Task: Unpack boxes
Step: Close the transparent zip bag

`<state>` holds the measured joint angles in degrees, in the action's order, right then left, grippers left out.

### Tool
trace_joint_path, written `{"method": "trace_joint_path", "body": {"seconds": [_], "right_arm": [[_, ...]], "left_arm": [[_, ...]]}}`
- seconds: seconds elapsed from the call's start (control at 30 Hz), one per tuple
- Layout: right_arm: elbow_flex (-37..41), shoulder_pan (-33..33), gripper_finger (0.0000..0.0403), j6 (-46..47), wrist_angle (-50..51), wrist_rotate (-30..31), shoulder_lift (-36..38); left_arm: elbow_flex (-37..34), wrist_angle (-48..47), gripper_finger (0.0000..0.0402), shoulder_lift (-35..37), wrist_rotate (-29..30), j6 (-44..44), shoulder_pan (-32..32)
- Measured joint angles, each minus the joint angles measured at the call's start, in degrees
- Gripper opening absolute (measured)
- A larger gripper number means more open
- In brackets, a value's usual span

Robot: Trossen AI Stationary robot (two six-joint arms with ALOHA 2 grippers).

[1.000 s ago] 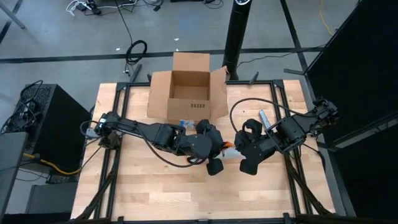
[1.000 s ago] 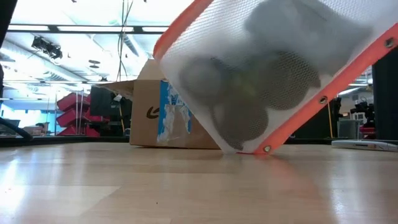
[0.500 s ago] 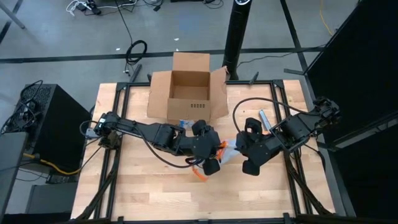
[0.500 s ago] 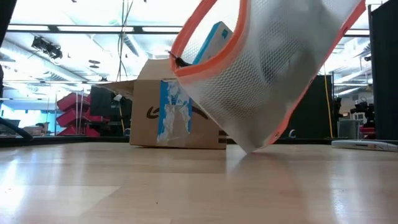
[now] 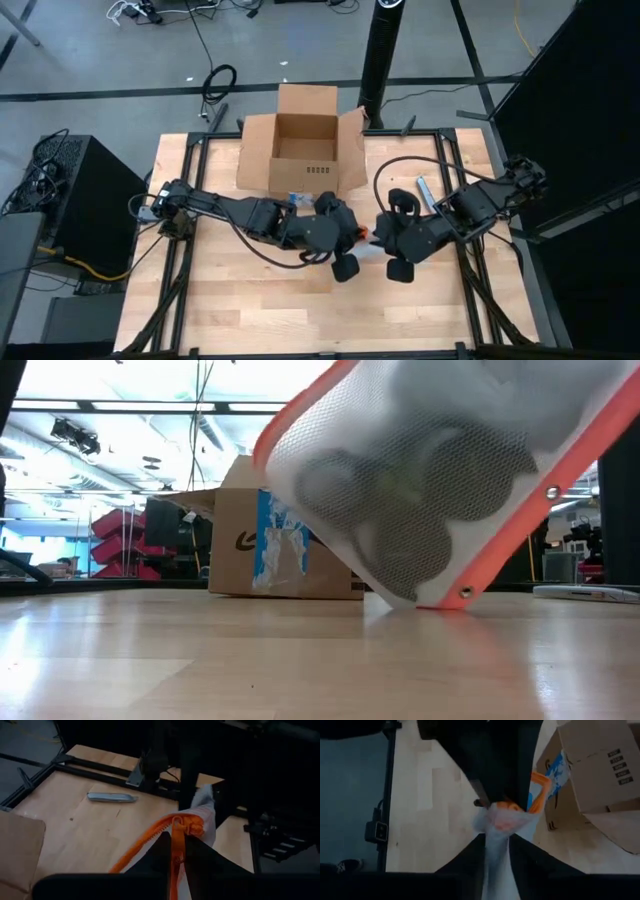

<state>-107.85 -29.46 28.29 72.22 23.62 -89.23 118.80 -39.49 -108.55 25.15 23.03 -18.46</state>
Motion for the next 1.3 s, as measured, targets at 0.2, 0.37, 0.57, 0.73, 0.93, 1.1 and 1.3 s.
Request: {"method": "trace_joint_path", "body": {"seconds": [0.2,0.37,0.57,0.73,0.93,1.1,1.3], "right_arm": [[1.5,1.9,0.0075,1.9,0.1,-0.3,0.0],[1.7,2.2,0.0006,1.3,0.1,-1.6,0.0],[1.7,1.7,0.0001,0.9,-0.7,-1.1,1.3],[1.7,1.4,0.0001,0.2,-2.2,-0.2,3.6],[1.7,1.1,0.0000,-0.5,-3.9,0.9,6.3],[1.7,1.1,0.0000,-1.6,-4.7,1.6,8.2],[1.7,1.1,0.0000,-3.1,-6.7,3.9,11.7]], "left_arm": [[0.0,0.4,0.0018,0.1,0.1,0.0,0.0],[0.0,-0.4,0.0019,0.2,1.0,-0.2,0.3],[0.0,-3.0,0.0019,0.3,1.0,-0.2,0.5],[0.0,-4.3,0.0019,0.3,1.2,0.5,0.4],[0.1,-5.8,0.0019,0.3,1.4,1.3,0.4],[0.1,-6.6,0.0019,0.3,1.4,2.4,-0.2],[0.1,-10.0,0.0019,0.3,1.4,4.5,-1.2]]}}
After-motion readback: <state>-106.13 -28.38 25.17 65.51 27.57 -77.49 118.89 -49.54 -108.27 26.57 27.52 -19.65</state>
